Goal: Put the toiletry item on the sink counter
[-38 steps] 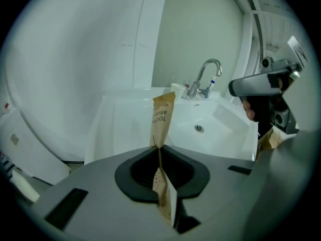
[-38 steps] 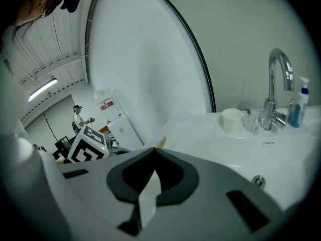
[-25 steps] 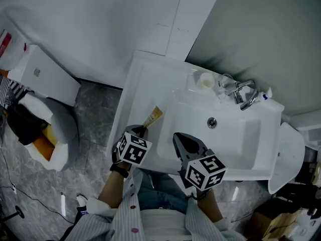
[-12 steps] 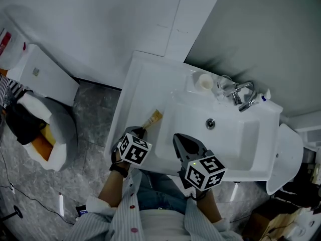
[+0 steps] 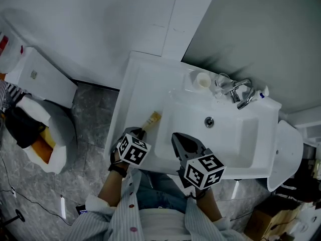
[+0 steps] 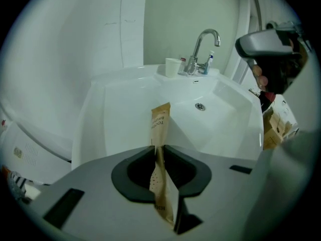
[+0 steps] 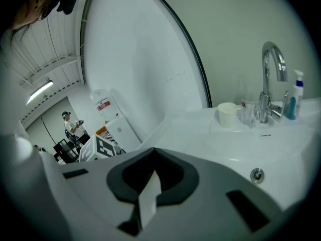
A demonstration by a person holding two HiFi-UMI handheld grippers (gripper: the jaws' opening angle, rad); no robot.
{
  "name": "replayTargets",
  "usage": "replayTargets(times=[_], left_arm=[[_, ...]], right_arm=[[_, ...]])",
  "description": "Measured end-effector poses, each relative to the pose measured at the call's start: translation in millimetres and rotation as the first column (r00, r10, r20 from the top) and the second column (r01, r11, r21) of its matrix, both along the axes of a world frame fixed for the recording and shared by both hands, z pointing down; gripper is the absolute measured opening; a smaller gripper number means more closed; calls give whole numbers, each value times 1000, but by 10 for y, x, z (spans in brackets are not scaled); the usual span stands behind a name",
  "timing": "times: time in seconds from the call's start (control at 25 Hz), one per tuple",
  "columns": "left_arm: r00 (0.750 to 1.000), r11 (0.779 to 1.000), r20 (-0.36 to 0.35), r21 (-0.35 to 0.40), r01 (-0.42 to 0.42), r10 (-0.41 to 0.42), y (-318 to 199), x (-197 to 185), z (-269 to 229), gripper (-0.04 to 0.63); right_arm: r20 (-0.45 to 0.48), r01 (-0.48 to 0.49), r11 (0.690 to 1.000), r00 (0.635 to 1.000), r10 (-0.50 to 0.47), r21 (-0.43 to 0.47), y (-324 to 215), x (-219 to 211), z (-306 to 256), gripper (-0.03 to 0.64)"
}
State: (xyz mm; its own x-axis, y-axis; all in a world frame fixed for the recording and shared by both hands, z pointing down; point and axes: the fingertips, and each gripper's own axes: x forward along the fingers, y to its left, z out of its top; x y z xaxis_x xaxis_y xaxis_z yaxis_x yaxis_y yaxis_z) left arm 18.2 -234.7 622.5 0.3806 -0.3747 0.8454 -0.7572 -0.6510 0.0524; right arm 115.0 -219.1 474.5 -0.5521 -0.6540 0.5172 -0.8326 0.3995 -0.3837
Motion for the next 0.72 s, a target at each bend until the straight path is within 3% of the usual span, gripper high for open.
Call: replayTargets(times=[0.72], left_arm=[[998, 999, -54, -18, -47, 46, 49, 119, -51, 197]], right_arm=[[3, -29, 1000, 1000, 29, -4, 30, 53, -2, 9]])
